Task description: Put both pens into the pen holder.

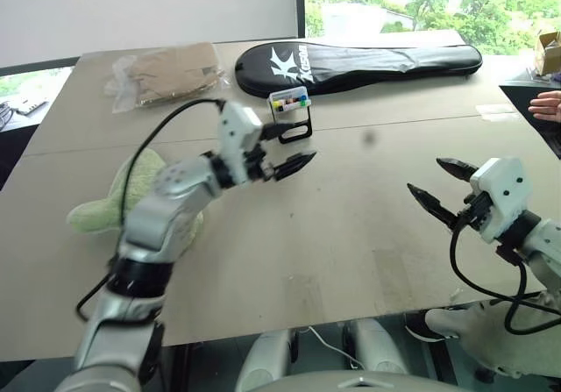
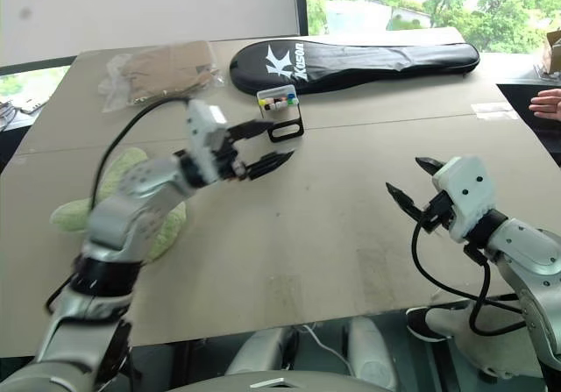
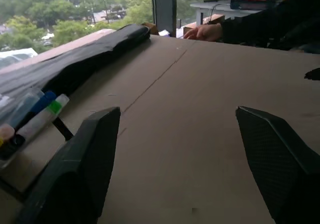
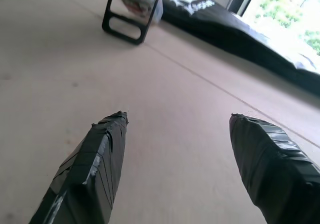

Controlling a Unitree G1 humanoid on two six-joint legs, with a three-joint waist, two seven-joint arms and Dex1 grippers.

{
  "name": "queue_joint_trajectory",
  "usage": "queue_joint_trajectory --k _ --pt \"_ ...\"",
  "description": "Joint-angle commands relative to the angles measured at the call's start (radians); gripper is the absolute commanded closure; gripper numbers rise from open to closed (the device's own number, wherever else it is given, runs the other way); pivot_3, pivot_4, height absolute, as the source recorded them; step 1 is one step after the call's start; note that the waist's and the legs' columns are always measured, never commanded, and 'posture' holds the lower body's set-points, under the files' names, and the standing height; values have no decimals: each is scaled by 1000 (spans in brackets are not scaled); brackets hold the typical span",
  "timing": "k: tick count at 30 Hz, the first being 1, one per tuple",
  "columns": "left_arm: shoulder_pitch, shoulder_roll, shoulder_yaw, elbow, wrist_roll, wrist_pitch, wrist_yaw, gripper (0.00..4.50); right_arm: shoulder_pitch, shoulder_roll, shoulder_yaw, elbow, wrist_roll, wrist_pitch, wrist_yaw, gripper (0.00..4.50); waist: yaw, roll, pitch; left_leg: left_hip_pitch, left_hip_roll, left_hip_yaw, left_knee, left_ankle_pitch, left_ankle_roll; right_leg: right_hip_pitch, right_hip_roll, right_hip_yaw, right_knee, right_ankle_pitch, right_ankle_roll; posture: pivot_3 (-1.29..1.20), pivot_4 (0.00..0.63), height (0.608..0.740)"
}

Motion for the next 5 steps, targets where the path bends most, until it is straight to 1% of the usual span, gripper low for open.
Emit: queue_joint_trajectory --k 1,5 --pt "132 30 73 -192 -51 105 73 718 0 -18 -26 38 -1 -73 70 1055 12 1 2 2 0 0 0 0 0 1 0 1 -1 0 0 0 150 740" --pt "314 13 130 -307 -45 116 129 718 -13 -27 -24 111 -1 -121 133 1055 27 1 2 10 0 0 -1 0 0 10 0 0 -3 0 0 0 150 740"
